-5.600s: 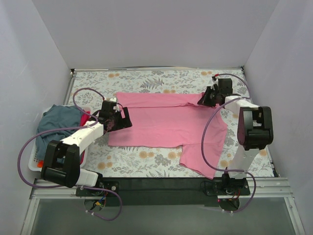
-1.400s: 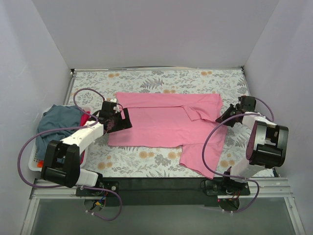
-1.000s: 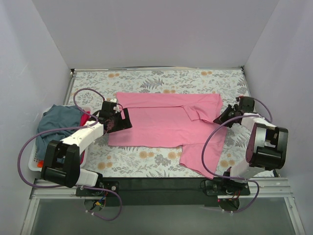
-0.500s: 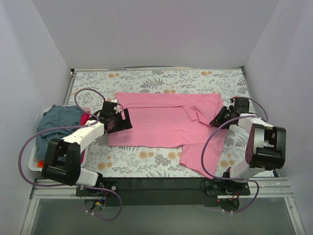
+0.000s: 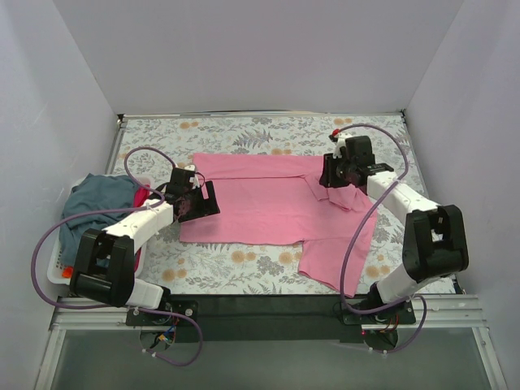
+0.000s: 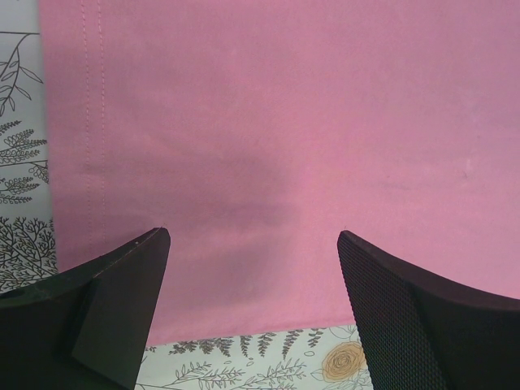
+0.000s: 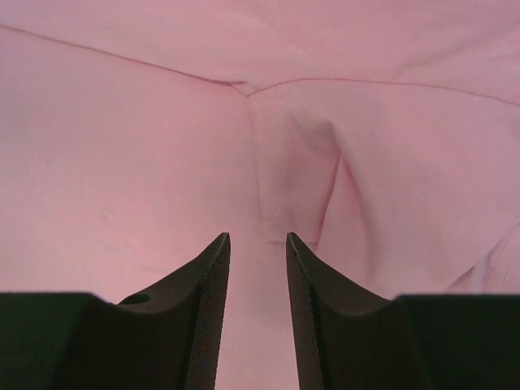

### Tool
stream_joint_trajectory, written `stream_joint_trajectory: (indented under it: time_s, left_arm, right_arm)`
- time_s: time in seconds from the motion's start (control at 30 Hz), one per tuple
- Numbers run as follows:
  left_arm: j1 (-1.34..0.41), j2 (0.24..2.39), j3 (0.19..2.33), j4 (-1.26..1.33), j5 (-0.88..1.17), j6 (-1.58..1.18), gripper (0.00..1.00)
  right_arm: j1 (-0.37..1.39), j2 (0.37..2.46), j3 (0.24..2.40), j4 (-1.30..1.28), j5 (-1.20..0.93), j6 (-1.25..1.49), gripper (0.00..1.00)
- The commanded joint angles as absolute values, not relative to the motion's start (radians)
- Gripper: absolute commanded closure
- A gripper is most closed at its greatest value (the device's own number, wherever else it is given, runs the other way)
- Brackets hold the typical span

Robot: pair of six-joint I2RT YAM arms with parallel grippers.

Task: Fold and stack the t-shirts
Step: Fold the tshirt

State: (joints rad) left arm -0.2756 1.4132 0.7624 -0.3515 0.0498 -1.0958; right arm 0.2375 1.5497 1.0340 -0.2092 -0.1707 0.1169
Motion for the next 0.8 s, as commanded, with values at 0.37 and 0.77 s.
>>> stream_joint_trajectory:
  time_s: [0.37,0.77]
  left_arm:
    - [-0.279,1.405,0.792,-0.356,0.052,-1.081,0.22]
    - [-0.279,1.407,0.790,-0.356,0.052,-1.081,0.22]
  right_arm:
    - [0.319,1.753,1.109,-0.238,-0.112,-0.078,0.64]
    - [0.344,1.827,1.141,-0.242,-0.038,-0.100,0.80]
